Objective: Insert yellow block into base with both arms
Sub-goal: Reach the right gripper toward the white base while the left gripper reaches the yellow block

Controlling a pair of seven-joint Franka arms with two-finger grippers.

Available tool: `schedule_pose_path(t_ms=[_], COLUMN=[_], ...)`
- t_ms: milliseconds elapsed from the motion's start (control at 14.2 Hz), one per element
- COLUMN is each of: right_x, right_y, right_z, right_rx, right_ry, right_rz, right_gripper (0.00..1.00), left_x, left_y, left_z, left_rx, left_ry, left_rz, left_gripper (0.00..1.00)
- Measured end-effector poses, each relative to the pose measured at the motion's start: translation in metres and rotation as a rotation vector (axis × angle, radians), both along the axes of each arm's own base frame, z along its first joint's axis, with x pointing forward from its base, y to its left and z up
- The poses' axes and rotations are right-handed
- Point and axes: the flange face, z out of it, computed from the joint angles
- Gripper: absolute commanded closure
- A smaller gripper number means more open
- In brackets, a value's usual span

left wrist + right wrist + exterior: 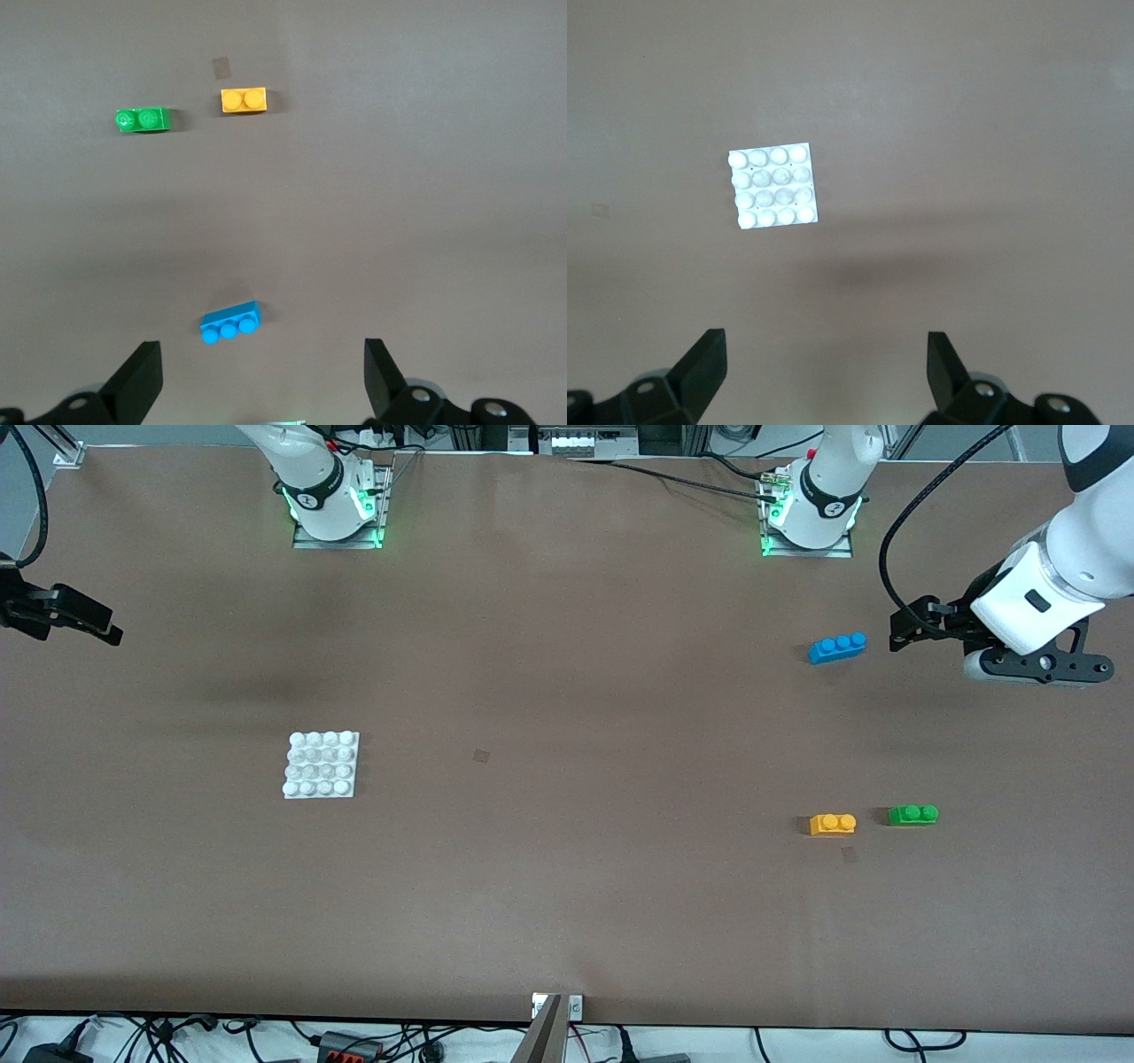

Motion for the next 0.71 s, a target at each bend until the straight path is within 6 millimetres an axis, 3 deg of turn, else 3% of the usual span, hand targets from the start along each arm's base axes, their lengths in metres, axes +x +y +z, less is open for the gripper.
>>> schedule_pose_path(t_ms=[705], right_x=[-0.0008], right_y=[0.0049], right_z=[-0.0011], right_rx=[0.002], right_ry=[0.013], right_rz=[0.009], right_gripper=[0.0], left_x=[-0.0005], left_y=[0.0015], left_z=[-0.0006], left_rx=[0.001], left_ry=[0.006], left_rz=[0.002], left_gripper=[0.0])
